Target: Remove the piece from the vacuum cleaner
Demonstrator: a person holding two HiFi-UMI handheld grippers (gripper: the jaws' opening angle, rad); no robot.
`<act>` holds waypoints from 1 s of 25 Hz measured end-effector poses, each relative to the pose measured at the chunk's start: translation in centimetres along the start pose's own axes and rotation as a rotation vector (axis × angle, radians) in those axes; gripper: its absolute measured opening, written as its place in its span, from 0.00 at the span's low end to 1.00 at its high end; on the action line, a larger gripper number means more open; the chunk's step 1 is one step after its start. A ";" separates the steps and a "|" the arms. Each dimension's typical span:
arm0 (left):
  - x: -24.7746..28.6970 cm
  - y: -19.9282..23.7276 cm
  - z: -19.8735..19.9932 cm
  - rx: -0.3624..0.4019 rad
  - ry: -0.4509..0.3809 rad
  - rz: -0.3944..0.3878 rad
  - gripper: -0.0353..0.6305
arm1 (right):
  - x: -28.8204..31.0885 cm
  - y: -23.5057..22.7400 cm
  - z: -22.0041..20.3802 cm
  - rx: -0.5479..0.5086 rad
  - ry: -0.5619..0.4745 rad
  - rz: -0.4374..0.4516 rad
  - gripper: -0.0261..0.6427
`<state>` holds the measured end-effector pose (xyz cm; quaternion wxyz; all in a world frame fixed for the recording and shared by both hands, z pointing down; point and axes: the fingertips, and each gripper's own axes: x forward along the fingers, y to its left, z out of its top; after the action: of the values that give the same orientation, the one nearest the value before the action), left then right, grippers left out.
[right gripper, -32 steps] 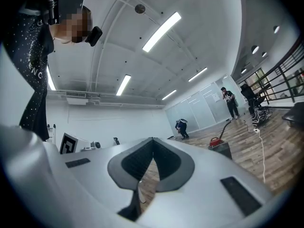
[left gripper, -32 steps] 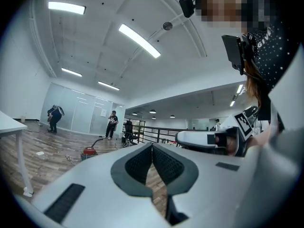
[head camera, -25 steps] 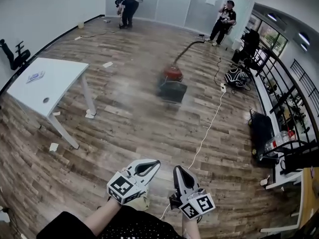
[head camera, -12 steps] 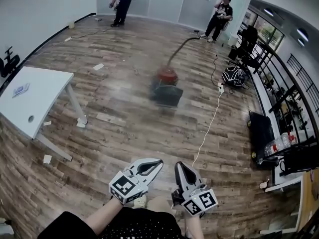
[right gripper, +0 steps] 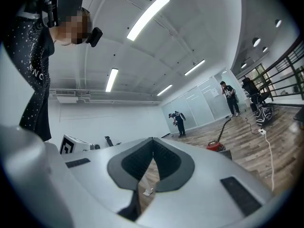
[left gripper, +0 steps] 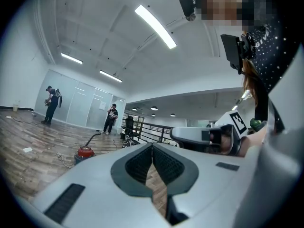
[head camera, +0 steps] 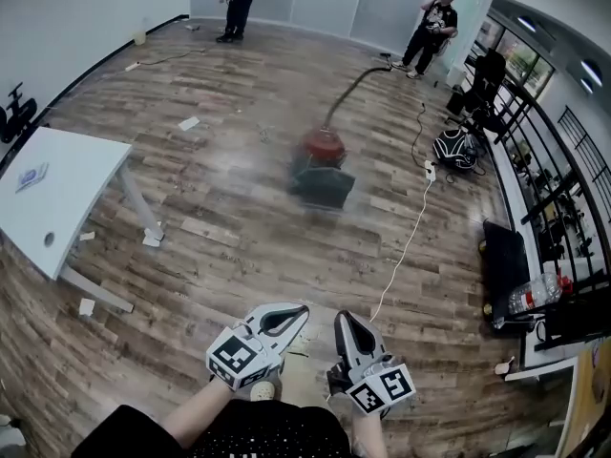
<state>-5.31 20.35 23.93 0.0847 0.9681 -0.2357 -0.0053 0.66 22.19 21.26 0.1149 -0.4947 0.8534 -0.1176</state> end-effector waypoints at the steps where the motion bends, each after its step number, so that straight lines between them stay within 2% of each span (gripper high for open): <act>1: 0.9 0.9 0.1 -0.001 0.000 0.006 0.07 | 0.7 -1.0 0.2 -0.002 0.000 -0.001 0.06; 14: 16.7 12.5 5.1 0.064 -0.031 0.049 0.07 | 12.3 -17.5 6.2 -0.029 -0.018 0.018 0.06; 19: 20.5 15.7 5.6 0.119 -0.023 0.090 0.07 | 15.7 -22.1 6.9 -0.033 -0.009 0.034 0.06; 25: 23.4 19.0 5.7 0.119 -0.019 0.113 0.07 | 18.6 -26.2 7.0 -0.016 0.003 -0.004 0.06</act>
<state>6.56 -7.88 22.20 0.0250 0.9565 -0.2905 0.0045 15.27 -7.24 21.44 0.1094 -0.4971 0.8535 -0.1120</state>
